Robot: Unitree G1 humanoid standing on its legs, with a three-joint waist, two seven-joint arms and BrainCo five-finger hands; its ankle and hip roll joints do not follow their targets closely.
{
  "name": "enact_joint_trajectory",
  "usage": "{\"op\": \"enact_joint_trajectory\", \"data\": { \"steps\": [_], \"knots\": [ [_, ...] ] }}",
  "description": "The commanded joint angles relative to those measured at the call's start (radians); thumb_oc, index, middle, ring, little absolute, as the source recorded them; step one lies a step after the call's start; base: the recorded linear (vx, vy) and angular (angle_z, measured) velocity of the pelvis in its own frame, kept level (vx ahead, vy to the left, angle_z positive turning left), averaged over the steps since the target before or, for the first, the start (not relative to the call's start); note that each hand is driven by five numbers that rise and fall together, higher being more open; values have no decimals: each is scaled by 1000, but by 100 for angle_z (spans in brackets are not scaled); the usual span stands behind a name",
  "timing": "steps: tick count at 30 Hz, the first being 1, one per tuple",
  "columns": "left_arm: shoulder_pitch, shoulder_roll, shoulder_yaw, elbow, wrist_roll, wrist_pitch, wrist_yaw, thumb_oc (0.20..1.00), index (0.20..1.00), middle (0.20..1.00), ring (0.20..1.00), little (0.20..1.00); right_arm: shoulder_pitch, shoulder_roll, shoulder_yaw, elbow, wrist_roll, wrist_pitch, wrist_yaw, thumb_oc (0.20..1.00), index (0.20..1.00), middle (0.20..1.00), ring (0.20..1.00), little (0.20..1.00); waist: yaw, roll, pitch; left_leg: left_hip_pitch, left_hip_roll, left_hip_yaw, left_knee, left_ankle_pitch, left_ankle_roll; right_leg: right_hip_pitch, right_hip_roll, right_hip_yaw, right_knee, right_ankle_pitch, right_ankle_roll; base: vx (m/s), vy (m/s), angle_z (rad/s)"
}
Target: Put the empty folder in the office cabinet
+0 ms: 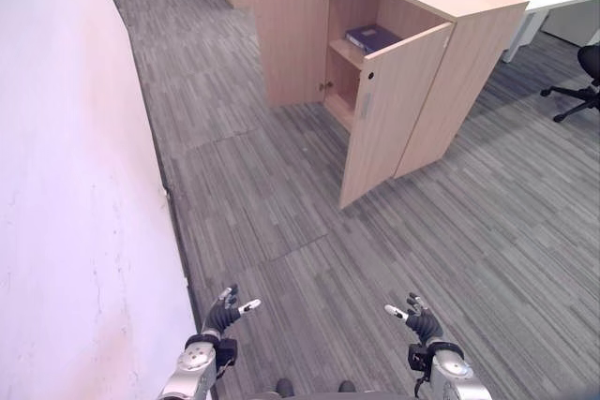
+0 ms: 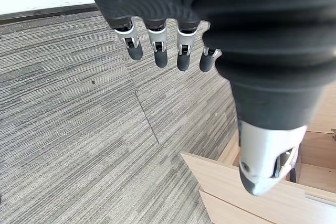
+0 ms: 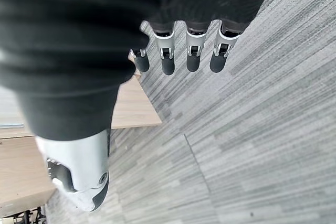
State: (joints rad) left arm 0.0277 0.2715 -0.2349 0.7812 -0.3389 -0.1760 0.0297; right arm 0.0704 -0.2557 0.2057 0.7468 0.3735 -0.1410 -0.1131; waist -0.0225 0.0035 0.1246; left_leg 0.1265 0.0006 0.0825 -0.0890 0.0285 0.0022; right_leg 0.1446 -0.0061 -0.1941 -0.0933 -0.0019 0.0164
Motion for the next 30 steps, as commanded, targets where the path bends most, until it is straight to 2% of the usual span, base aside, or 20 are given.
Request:
{"op": "enact_joint_trajectory", "data": {
  "steps": [1,12,13,14,17,18,19,20,21,23,25,28,30],
  "knots": [
    [-78,1,11,14,-2,-34,5,1000,1000,1000,1000,1000,-37,-4,13,-52,29,-32,-1,1000,1000,1000,1000,1000,-14,-40,1,9,74,-41,2,-41,-79,22,-83,10,6,-14,100,-2,-40,2],
    [-76,-2,15,18,-23,-30,6,1000,1000,1000,1000,1000,-23,-13,12,-53,39,-37,2,1000,1000,1000,1000,1000,-22,-30,7,16,119,-42,2,-22,-100,19,-44,30,6,-36,77,4,-69,2],
    [-82,0,14,13,-41,-29,4,1000,1000,1000,1000,1000,-24,-20,5,-53,54,-44,6,1000,1000,1000,1000,1000,-22,-41,36,-28,137,-48,84,-22,-111,21,-30,49,14,-45,53,-46,-125,2],
    [-83,1,13,13,-41,-29,4,1000,1000,1000,1000,1000,-25,-20,5,-53,54,-44,6,1000,1000,1000,1000,1000,-23,-41,35,-33,137,-50,91,-25,-111,20,-30,48,14,-45,53,-69,-142,3],
    [-96,1,17,14,-58,-29,5,1000,1000,1000,1000,1000,-29,-36,-4,-51,56,-46,8,1000,1000,1000,1000,1000,-24,-59,66,-125,134,-66,260,-49,-119,3,-25,61,64,-65,25,-35,-108,5],
    [-98,-1,18,15,-62,-29,7,1000,1000,1000,1000,1000,-29,-37,-8,-49,57,-45,6,1000,1000,1000,1000,1000,-24,-60,69,-154,136,-70,304,-46,-116,-1,-26,60,80,-76,19,54,-78,12],
    [-105,-4,18,27,-72,-29,8,1000,1000,1000,1000,1000,-27,-45,-20,-48,65,-42,3,1000,1000,1000,1000,1000,-21,-62,78,-223,148,-62,331,-9,-111,2,-28,54,110,-105,8,57,-35,12],
    [-105,-4,18,28,-73,-29,8,1000,1000,1000,1000,1000,-27,-45,-21,-48,65,-42,4,1000,1000,1000,1000,1000,-22,-62,77,-227,147,-64,334,-10,-111,-1,-29,53,113,-107,8,87,-21,7],
    [-107,-4,21,30,-76,-28,7,1000,1000,1000,1000,1000,-29,-47,-27,-46,67,-40,2,1000,1000,1000,1000,1000,-17,-63,78,-252,154,-52,326,-1,-107,3,-28,53,120,-117,7,174,2,0],
    [-107,2,19,33,-73,-23,10,1000,1000,1000,1000,1000,-36,-52,-29,-49,70,-37,-3,1000,1000,1000,1000,1000,4,-62,78,-329,164,-46,262,75,-101,18,-12,65,147,-155,6,227,13,9],
    [-111,1,19,35,-77,-21,13,1000,1000,1000,1000,1000,-44,-53,-25,-48,75,-37,-7,1000,1000,1000,1000,1000,14,-62,82,-361,164,-42,230,95,-100,23,-8,74,161,-177,6,162,13,4],
    [-131,0,27,44,-98,-27,29,1000,1000,1000,1000,1000,-74,-48,-16,-27,101,-42,-24,1000,1000,1000,1000,1000,41,-61,95,-443,171,-21,81,124,-101,54,8,112,187,-233,12,303,49,0],
    [-131,1,29,43,-102,-28,29,1000,1000,1000,1000,1000,-79,-48,-15,-23,102,-41,-25,1000,1000,1000,1000,1000,45,-63,93,-444,170,-10,51,129,-102,66,4,125,189,-246,16,242,64,-19]
  ]
}}
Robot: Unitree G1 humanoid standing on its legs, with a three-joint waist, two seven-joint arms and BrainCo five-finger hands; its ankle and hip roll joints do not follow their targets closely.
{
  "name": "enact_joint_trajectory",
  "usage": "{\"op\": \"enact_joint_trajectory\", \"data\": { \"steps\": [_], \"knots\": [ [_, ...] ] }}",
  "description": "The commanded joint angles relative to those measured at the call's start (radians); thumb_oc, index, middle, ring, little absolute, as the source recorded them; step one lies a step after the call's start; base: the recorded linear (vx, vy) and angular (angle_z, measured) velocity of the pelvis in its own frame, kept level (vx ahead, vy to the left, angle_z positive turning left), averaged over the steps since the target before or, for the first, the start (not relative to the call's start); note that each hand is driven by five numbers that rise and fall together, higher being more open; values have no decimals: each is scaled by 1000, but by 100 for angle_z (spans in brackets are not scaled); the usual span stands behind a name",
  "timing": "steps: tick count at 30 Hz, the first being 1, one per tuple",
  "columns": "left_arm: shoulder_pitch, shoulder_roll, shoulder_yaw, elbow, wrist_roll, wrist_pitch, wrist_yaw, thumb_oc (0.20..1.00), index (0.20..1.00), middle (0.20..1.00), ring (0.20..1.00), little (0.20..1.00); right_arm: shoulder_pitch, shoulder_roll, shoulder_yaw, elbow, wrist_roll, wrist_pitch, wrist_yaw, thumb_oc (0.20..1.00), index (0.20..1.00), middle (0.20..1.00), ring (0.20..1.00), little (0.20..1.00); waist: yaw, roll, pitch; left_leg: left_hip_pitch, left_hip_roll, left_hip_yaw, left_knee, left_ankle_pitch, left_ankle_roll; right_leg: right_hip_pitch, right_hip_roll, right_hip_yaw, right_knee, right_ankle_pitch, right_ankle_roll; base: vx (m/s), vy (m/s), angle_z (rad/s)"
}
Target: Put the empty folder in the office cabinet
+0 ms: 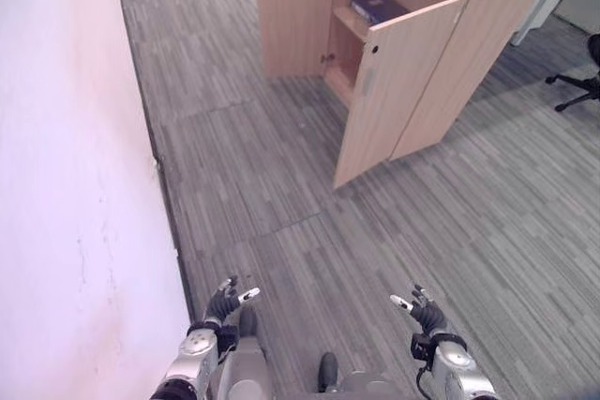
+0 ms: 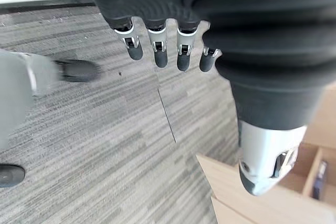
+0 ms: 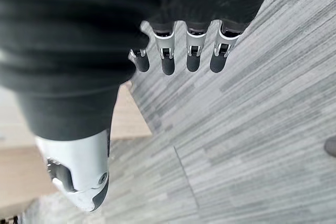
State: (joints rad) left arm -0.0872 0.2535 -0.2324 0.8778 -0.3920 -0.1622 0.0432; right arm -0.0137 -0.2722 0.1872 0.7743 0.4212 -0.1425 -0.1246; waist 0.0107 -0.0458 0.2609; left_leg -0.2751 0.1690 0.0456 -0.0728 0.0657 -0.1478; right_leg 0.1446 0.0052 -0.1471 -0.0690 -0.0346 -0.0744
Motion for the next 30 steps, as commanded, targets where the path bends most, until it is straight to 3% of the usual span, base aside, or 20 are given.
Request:
{"op": "enact_joint_trajectory", "data": {
  "steps": [1,4,9,12,13,14,16,18,19,20,21,23,24,25,26,28,30],
  "knots": [
    [-14,18,29,-52,-49,-41,15,1000,1000,1000,1000,1000,8,-29,4,-50,53,-38,-13,1000,1000,1000,1000,1000,14,-14,-46,-50,6,36,25,94,47,80,-8,87,161,-222,109,229,76,-39],
    [8,17,50,-38,-43,-38,11,1000,1000,1000,1000,1000,10,-26,15,-39,30,-24,-8,1000,1000,1000,1000,1000,39,-11,-72,-78,33,83,16,122,44,173,-24,131,129,-257,122,393,142,-44],
    [31,27,63,-27,-36,-36,11,1000,1000,1000,1000,1000,13,-5,31,-43,10,-19,4,1000,1000,1000,1000,1000,64,-27,-112,-62,21,61,26,181,44,207,-61,164,116,-269,146,353,183,-31],
    [40,37,66,-22,-29,-36,11,1000,1000,1000,1000,1000,6,11,30,-42,7,-14,12,1000,1000,1000,1000,1000,79,-48,-143,-58,-16,58,61,192,62,204,-114,171,113,-217,196,412,283,-6],
    [44,41,66,-20,-19,-38,10,1000,1000,1000,1000,1000,4,15,29,-39,2,-12,19,1000,1000,1000,1000,1000,83,-60,-156,-57,-49,64,78,183,77,188,-146,180,132,-137,230,328,250,0],
    [44,41,66,-20,-19,-38,10,1000,1000,1000,1000,1000,5,15,29,-39,2,-12,19,1000,1000,1000,1000,1000,83,-62,-158,-58,-51,65,78,182,78,188,-149,180,131,-137,231,324,270,1],
    [48,46,64,-26,-10,-40,6,1000,1000,1000,1000,1000,2,19,26,-37,-6,-13,27,1000,1000,1000,1000,1000,86,-75,-170,-42,-96,81,81,153,104,158,-177,188,176,-21,262,237,222,5],
    [42,52,59,-34,-3,-40,5,1000,1000,1000,1000,1000,-15,22,21,-29,-9,-11,28,1000,1000,1000,1000,1000,83,-78,-163,-18,-137,94,70,126,132,107,-190,196,308,116,292,243,281,2],
    [33,57,56,-39,0,-41,6,1000,1000,1000,1000,1000,-25,20,15,-31,-8,-11,26,1000,1000,1000,1000,1000,75,-68,-154,-2,-149,96,62,111,145,73,-181,198,388,184,309,356,372,9],
    [16,64,53,-46,4,-41,8,1000,1000,1000,1000,1000,-30,23,-2,-40,4,-17,27,1000,1000,1000,1000,1000,55,-32,-139,42,-145,93,44,85,161,9,-143,190,522,256,331,278,278,29],
    [15,64,53,-46,4,-41,8,1000,1000,1000,1000,1000,-31,22,-2,-40,4,-17,27,1000,1000,1000,1000,1000,54,-32,-137,42,-146,92,42,87,161,7,-143,189,527,254,332,273,234,46],
    [1,65,50,-44,18,-42,13,1000,1000,1000,1000,1000,-27,28,-20,-46,8,-23,21,1000,1000,1000,1000,1000,28,6,-122,95,-138,79,23,61,171,-66,-109,150,630,249,336,264,156,54],
    [-10,66,50,-42,23,-43,15,1000,1000,1000,1000,1000,-21,34,-29,-54,15,-26,18,1000,1000,1000,1000,1000,7,17,-115,136,-148,65,10,44,175,-110,-112,124,659,204,334,320,159,25],
    [-12,65,50,-42,23,-43,16,1000,1000,1000,1000,1000,-18,33,-34,-52,19,-27,17,1000,1000,1000,1000,1000,3,23,-114,149,-150,63,6,42,174,-120,-108,113,635,204,331,466,188,26],
    [-22,67,49,-41,18,-46,21,1000,1000,1000,1000,1000,-6,37,-58,-38,49,-31,7,1000,1000,1000,1000,1000,-30,32,-90,221,-163,48,-11,11,171,-185,-129,30,596,103,303,403,101,26],
    [-20,71,41,-58,18,-47,18,1000,1000,1000,1000,1000,-1,34,-78,-14,72,-36,2,1000,1000,1000,1000,1000,-39,42,-83,249,-152,54,-14,-5,161,-200,-153,-58,480,37,269,298,26,25],
    [-20,71,35,-67,21,-46,15,1000,1000,1000,1000,1000,4,35,-95,8,81,-36,-5,1000,1000,1000,1000,1000,-46,43,-78,272,-151,53,-14,-21,156,-219,-167,-103,429,21,254,189,-43,18]
  ]
}}
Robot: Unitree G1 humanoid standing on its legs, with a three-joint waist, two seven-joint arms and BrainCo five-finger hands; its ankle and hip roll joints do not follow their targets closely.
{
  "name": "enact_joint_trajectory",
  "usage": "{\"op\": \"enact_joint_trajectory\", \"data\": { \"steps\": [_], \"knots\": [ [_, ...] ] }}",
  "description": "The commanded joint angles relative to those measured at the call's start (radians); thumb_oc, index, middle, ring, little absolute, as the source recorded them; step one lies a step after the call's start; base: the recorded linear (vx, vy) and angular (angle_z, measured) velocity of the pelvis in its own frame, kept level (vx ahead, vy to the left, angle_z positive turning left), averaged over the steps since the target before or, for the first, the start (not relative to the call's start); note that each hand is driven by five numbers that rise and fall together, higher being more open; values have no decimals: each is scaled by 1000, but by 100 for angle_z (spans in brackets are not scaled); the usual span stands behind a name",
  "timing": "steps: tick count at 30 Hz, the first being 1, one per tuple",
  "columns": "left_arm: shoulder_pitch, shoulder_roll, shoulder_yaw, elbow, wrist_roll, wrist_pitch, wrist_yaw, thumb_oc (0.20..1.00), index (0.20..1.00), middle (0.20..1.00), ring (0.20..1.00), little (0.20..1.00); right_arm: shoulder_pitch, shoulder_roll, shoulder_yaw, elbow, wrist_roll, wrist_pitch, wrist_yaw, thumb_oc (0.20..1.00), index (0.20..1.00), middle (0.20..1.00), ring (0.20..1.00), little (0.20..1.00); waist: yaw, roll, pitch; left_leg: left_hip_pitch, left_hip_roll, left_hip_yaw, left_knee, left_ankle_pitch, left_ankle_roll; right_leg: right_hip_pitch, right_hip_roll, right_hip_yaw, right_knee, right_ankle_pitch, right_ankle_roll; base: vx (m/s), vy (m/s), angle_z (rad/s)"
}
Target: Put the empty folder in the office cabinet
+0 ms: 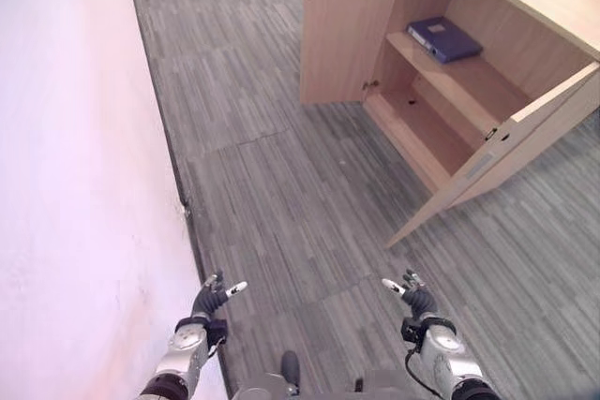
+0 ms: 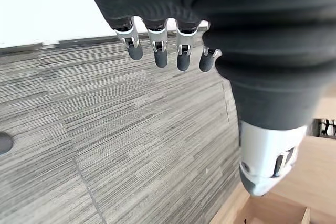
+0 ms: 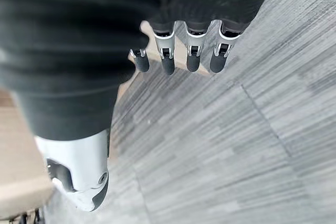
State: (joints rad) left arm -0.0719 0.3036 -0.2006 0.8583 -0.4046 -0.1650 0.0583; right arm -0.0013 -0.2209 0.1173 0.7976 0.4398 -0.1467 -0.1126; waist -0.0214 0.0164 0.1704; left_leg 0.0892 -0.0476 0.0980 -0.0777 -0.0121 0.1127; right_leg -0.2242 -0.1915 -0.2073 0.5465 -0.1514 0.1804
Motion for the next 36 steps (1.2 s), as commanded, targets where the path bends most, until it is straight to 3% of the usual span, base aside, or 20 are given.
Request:
{"op": "enact_joint_trajectory", "data": {
  "steps": [1,2,3,4,6,8,10,15,17,18,19,20,21,24,27,28,29,31,35,36],
  "knots": [
    [-34,23,0,-61,32,-41,-3,1000,1000,1000,1000,1000,-2,-15,-40,9,73,-30,-22,1000,1000,1000,1000,1000,-20,-22,16,-71,65,1,-10,40,-111,144,18,-83,-240,139,-7,323,-99,16],
    [-27,26,0,-84,34,-38,-7,1000,1000,1000,1000,1000,15,-12,-74,53,102,-28,-27,1000,1000,1000,1000,1000,-26,-30,24,-37,67,17,-10,17,-121,136,-8,-163,-318,173,-3,299,-101,14],
    [-24,27,5,-85,33,-37,-9,1000,1000,1000,1000,1000,20,-11,-92,73,111,-26,-32,1000,1000,1000,1000,1000,-25,-34,25,-20,69,38,-10,5,-126,132,-26,-217,-327,194,-1,204,-65,11],
    [-24,27,4,-85,33,-37,-10,1000,1000,1000,1000,1000,20,-11,-92,74,111,-26,-31,1000,1000,1000,1000,1000,-25,-33,27,-18,70,37,-10,5,-126,136,-25,-218,-331,196,-1,132,-32,-2],
    [-2,28,18,-98,40,-31,-24,1000,1000,1000,1000,1000,54,-27,-139,119,106,-15,-38,1000,1000,1000,1000,1000,-37,-30,21,41,70,85,-6,-32,-126,126,-68,-334,-298,233,-2,178,-22,-16],
    [0,27,18,-99,41,-31,-24,1000,1000,1000,1000,1000,55,-29,-138,118,106,-15,-38,1000,1000,1000,1000,1000,-34,-28,26,51,71,88,-5,-39,-126,130,-70,-329,-287,225,1,154,-61,-40],
    [21,16,17,-93,52,-34,-41,1000,1000,1000,1000,1000,93,-50,-173,132,112,-15,-43,1000,1000,1000,1000,1000,-60,-24,9,101,71,110,3,-75,-135,184,-44,-317,-379,210,-13,227,-155,-59],
    [43,-2,23,-94,40,-32,-44,1000,1000,1000,1000,1000,92,-66,-173,119,133,-27,-46,1000,1000,1000,1000,1000,-89,9,-2,138,113,191,40,-94,-160,196,-1,-262,-407,187,-41,83,-78,-81],
    [54,-11,23,-97,26,-36,-46,1000,1000,1000,1000,1000,90,-71,-143,73,134,-39,-35,1000,1000,1000,1000,1000,-108,16,-2,109,164,247,184,-98,-205,240,54,-206,-482,160,-69,111,-197,-88],
    [52,-15,18,-96,22,-36,-44,1000,1000,1000,1000,1000,86,-77,-130,54,132,-45,-35,1000,1000,1000,1000,1000,-110,12,9,76,183,245,277,-79,-216,250,65,-179,-497,157,-83,77,-231,-86],
    [46,-21,7,-102,17,-42,-43,1000,1000,1000,1000,1000,83,-86,-115,12,133,-49,-32,1000,1000,1000,1000,1000,-109,-3,29,-6,203,199,455,-6,-237,275,82,-134,-526,150,-116,57,-193,-102],
    [46,-21,7,-102,17,-42,-43,1000,1000,1000,1000,1000,83,-86,-115,12,133,-48,-32,1000,1000,1000,1000,1000,-110,-3,28,-8,202,198,454,-5,-237,273,81,-134,-526,150,-116,115,-161,-138],
    [31,-31,-11,-99,13,-44,-37,1000,1000,1000,1000,1000,77,-93,-105,-13,143,-50,-37,1000,1000,1000,1000,1000,-108,-4,50,-65,213,143,528,47,-249,309,98,-88,-540,131,-136,79,-31,-118],
    [23,-40,-24,-101,9,-44,-32,1000,1000,1000,1000,1000,72,-98,-94,-32,148,-47,-35,1000,1000,1000,1000,1000,-108,-3,54,-101,222,101,482,49,-233,323,91,-38,-537,117,-130,136,72,-52],
    [21,-52,-38,-101,13,-44,-24,1000,1000,1000,1000,1000,61,-104,-74,-43,151,-47,-32,1000,1000,1000,1000,1000,-96,7,52,-99,245,5,307,62,-222,333,87,53,-524,94,-115,239,171,-106],
    [21,-55,-44,-98,14,-46,-22,1000,1000,1000,1000,1000,51,-114,-66,-34,140,-44,-31,1000,1000,1000,1000,1000,-91,22,46,-107,265,-55,192,106,-233,337,88,99,-528,84,-103,204,179,-117],
    [22,-56,-45,-98,15,-47,-22,1000,1000,1000,1000,1000,51,-114,-66,-33,140,-44,-31,1000,1000,1000,1000,1000,-90,22,47,-101,264,-53,186,108,-233,339,87,101,-527,82,-103,218,216,-96],
    [0,-64,-51,-64,16,-49,-18,1000,1000,1000,1000,1000,41,-122,-61,-29,140,-43,-35,1000,1000,1000,1000,1000,-93,37,51,-149,318,-81,77,202,-262,358,71,160,-519,55,-85,211,221,-84],
    [-2,-61,-58,-59,16,-60,-11,1000,1000,1000,1000,1000,40,-126,-61,-26,143,-40,-37,1000,1000,1000,1000,1000,-99,38,54,-156,357,-104,25,235,-281,361,47,237,-477,21,-62,199,236,-85],
    [-4,-60,-55,-53,14,-64,-7,1000,1000,1000,1000,1000,35,-128,-59,-23,140,-37,-35,1000,1000,1000,1000,1000,-106,43,49,-149,392,-141,36,259,-299,351,39,286,-454,8,-49,165,290,-114]
  ]
}}
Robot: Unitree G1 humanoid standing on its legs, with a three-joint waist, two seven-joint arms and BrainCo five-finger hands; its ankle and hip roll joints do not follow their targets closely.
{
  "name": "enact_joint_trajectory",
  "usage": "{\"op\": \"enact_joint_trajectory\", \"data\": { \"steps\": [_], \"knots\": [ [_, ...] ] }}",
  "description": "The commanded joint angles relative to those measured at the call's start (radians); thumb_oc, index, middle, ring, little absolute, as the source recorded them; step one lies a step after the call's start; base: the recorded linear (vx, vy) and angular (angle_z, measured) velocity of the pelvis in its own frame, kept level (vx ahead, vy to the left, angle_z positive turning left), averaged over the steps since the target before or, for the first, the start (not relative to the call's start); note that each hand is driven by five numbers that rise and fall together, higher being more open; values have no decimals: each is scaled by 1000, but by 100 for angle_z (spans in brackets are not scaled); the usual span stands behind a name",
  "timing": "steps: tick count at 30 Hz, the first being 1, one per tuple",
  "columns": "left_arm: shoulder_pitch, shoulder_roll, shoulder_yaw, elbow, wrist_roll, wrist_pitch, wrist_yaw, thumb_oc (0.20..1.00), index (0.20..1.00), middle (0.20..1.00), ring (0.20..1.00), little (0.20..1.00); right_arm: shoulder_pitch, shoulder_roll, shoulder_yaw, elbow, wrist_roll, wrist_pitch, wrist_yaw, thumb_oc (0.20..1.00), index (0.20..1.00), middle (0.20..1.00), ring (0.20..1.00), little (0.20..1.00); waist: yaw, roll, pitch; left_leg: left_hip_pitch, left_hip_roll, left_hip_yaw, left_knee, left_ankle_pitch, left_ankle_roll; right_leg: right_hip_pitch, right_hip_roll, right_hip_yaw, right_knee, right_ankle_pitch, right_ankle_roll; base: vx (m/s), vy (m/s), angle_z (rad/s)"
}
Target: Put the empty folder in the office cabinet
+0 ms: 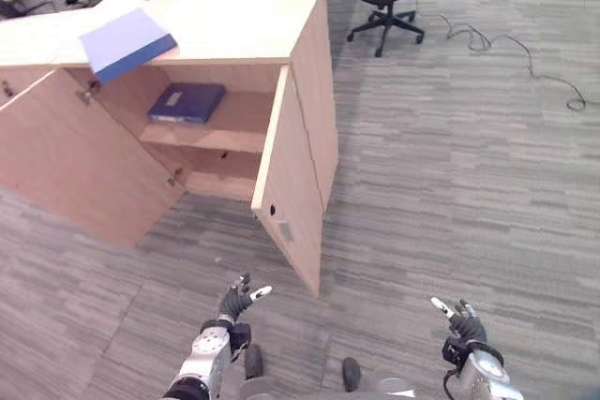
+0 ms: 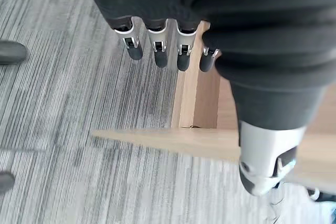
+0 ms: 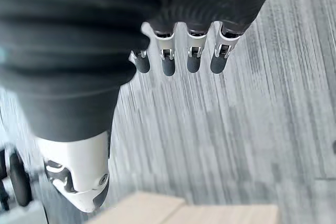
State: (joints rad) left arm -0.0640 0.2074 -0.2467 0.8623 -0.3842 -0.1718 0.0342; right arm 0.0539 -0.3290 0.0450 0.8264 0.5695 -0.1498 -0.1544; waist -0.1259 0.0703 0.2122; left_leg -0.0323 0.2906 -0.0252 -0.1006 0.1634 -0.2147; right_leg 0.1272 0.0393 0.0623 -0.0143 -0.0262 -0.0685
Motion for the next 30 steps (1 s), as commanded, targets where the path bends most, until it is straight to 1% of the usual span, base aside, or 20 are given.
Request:
{"op": "enact_joint_trajectory", "data": {
  "steps": [1,3,7,8,9,10,11,12,13,14,15,17,18,19,20,21,23,26,27,30],
  "knots": [
    [-12,36,-9,-56,-6,-57,18,1000,1000,1000,1000,1000,-20,-20,13,-52,11,-34,6,1000,1000,1000,1000,1000,-1,-12,7,-26,54,-16,58,83,28,-1,-192,18,110,-119,200,140,316,-124],
    [-9,37,-5,-56,-18,-64,23,1000,1000,1000,1000,1000,-36,-22,27,-48,-1,-33,11,1000,1000,1000,1000,1000,-1,-7,-16,1,88,-118,98,114,12,-46,-201,93,156,-127,221,144,351,-80],
    [-6,43,-15,-50,-15,-67,26,1000,1000,1000,1000,1000,-49,-29,33,-37,-10,-29,25,1000,1000,1000,1000,1000,-9,-4,-49,35,100,-198,124,109,-2,-83,-220,154,189,-133,256,164,365,-69],
    [-7,42,-16,-50,-15,-64,22,1000,1000,1000,1000,1000,-47,-23,32,-39,-10,-25,26,1000,1000,1000,1000,1000,-11,-6,-56,46,99,-179,128,94,-7,-91,-229,153,197,-131,260,240,565,-49],
    [-16,52,-17,-44,-9,-63,23,1000,1000,1000,1000,1000,-46,-15,25,-33,-1,-18,35,1000,1000,1000,1000,1000,-21,-8,-70,66,92,-145,122,34,-14,-87,-262,163,192,-121,288,142,379,-45],
    [-16,52,-17,-44,-9,-63,22,1000,1000,1000,1000,1000,-46,-15,24,-33,-1,-18,35,1000,1000,1000,1000,1000,-19,-10,-68,69,90,-142,124,31,-12,-85,-264,165,190,-121,289,159,469,4],
    [-27,56,-20,-43,-9,-64,23,1000,1000,1000,1000,1000,-47,-5,16,-31,0,-16,37,1000,1000,1000,1000,1000,-22,-18,-74,73,76,-119,125,-23,-13,-74,-295,160,177,-109,305,107,416,34],
    [-46,62,-22,-41,-8,-64,24,1000,1000,1000,1000,1000,-37,14,0,-34,2,-10,38,1000,1000,1000,1000,1000,-30,-34,-84,87,39,-77,108,-107,-2,-73,-345,147,157,-58,330,106,415,49],
    [-47,62,-22,-41,-8,-64,24,1000,1000,1000,1000,1000,-36,15,-1,-34,2,-10,38,1000,1000,1000,1000,1000,-29,-37,-83,88,37,-75,109,-108,-1,-71,-348,148,154,-58,330,75,369,26],
    [-52,68,-20,-43,-3,-66,28,1000,1000,1000,1000,1000,-29,29,-7,-28,4,-9,37,1000,1000,1000,1000,1000,-31,-40,-85,104,23,-61,92,-136,6,-77,-363,150,143,-12,330,-18,290,9],
    [-56,70,-19,-42,0,-70,34,1000,1000,1000,1000,1000,-29,42,-16,-19,12,-11,32,1000,1000,1000,1000,1000,-34,-44,-85,104,5,-49,83,-138,12,-95,-378,157,134,79,330,-19,429,-10],
    [-64,84,-17,-43,0,-72,39,1000,1000,1000,1000,1000,-35,73,-27,-10,30,-6,23,1000,1000,1000,1000,1000,-32,-59,-78,131,-44,-1,49,-163,38,-130,-405,157,120,198,330,-124,468,-41],
    [-54,103,-3,-47,3,-75,46,1000,1000,1000,1000,1000,-28,94,-39,1,37,-12,15,1000,1000,1000,1000,1000,-19,-65,-62,155,-85,70,14,-177,54,-190,-448,62,103,305,330,-323,752,-150],
    [-43,116,12,-58,-6,-73,43,1000,1000,1000,1000,1000,-22,105,-41,35,33,-16,13,1000,1000,1000,1000,1000,2,-53,-45,140,-131,120,13,-190,79,-206,-474,-168,129,272,330,-340,834,-176],
    [-35,120,22,-67,-12,-73,40,1000,1000,1000,1000,1000,-20,110,-45,64,26,-13,10,1000,1000,1000,1000,1000,8,-50,-42,124,-151,133,13,-186,94,-202,-454,-222,159,229,329,-221,534,-162],
    [-35,120,22,-68,-12,-73,40,1000,1000,1000,1000,1000,-21,110,-45,65,26,-13,10,1000,1000,1000,1000,1000,6,-51,-44,119,-153,132,13,-183,95,-205,-456,-223,158,232,330,-130,378,-72],
    [-15,125,43,-87,-25,-70,32,1000,1000,1000,1000,1000,-9,122,-63,135,32,-6,8,1000,1000,1000,1000,1000,25,-51,-34,102,-193,158,13,-176,133,-200,-378,-240,239,148,317,-133,374,-13],
    [-7,119,62,-91,-36,-63,20,1000,1000,1000,1000,1000,-4,130,-62,227,25,4,16,1000,1000,1000,1000,1000,54,-36,-29,78,-227,185,13,-158,174,-190,-239,-269,347,19,282,-150,341,-37],
    [3,110,72,-101,-46,-55,15,1000,1000,1000,1000,1000,11,137,-60,260,22,6,22,1000,1000,1000,1000,1000,64,-34,-28,68,-246,191,13,-146,188,-175,-146,-275,356,-34,256,-109,211,-51],
    [4,105,75,-99,-47,-53,19,1000,1000,1000,1000,1000,11,143,-54,267,18,2,16,1000,1000,1000,1000,1000,77,-42,-25,63,-258,210,13,-141,188,-151,-119,-305,325,-68,226,-103,78,-21]
  ]
}}
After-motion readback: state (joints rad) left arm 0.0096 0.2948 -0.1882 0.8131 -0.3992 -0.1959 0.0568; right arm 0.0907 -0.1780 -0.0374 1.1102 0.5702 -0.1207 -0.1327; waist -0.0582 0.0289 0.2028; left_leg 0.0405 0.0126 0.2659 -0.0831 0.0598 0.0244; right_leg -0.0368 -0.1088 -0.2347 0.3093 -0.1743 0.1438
